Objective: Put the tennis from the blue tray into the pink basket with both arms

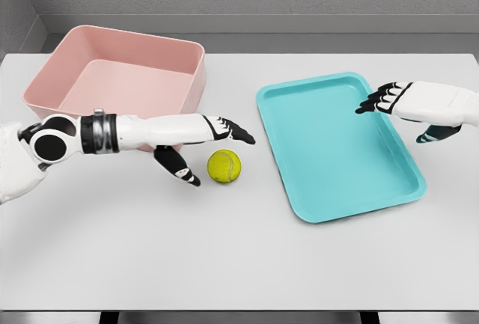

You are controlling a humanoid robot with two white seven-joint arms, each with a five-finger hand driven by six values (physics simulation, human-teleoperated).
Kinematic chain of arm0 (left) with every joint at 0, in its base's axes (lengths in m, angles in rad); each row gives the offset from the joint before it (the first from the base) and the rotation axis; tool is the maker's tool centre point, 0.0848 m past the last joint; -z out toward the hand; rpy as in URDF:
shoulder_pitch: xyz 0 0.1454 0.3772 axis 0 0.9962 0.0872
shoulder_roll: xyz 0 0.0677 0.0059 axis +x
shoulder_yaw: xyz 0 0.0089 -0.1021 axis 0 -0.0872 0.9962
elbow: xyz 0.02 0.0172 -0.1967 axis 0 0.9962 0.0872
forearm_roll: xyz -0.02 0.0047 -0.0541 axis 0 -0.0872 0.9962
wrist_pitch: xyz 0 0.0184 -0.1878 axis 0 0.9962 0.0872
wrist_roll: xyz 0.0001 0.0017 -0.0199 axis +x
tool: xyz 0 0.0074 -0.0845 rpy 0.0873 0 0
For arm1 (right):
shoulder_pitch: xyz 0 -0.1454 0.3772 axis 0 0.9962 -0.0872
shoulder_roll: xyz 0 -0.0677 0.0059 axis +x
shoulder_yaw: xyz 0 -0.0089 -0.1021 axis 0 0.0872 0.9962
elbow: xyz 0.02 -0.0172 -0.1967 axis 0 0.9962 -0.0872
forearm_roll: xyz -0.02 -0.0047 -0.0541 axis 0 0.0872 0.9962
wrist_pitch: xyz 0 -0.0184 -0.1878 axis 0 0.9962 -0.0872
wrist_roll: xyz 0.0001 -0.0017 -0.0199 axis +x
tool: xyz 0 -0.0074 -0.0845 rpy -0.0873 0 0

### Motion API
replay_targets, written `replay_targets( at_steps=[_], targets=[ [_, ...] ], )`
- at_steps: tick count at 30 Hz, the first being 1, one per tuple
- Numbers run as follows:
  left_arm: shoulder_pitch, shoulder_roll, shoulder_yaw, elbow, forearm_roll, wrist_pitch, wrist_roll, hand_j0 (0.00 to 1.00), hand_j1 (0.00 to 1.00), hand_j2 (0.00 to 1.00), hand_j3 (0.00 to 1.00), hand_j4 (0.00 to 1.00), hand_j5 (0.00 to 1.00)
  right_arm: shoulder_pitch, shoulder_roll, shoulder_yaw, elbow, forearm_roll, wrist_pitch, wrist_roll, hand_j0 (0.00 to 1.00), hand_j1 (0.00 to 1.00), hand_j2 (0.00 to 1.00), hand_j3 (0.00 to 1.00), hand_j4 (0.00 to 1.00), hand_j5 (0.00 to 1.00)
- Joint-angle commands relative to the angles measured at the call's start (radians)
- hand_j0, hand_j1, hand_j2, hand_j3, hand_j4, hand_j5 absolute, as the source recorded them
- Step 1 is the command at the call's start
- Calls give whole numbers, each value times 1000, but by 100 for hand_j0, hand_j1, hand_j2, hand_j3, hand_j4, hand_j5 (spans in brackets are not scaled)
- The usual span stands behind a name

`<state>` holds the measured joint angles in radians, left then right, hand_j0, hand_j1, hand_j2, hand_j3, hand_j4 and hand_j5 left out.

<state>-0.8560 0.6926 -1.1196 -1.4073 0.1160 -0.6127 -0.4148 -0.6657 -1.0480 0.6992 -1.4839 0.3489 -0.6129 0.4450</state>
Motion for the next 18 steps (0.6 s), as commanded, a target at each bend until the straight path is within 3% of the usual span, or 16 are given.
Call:
replay_targets(
  at_steps=[1, 18],
  targets=[
    [0, -25, 1, 41, -16, 2, 1, 100, 100, 100, 100, 100, 100, 0, -3, 0, -1, -5, 2, 0, 100, 100, 100, 100, 100, 100],
    [0, -84, -45, 139, -21, 2, 2, 100, 100, 100, 100, 100, 100, 5, 0, 0, -1, -4, 2, 6, 100, 100, 100, 100, 100, 100]
  ],
)
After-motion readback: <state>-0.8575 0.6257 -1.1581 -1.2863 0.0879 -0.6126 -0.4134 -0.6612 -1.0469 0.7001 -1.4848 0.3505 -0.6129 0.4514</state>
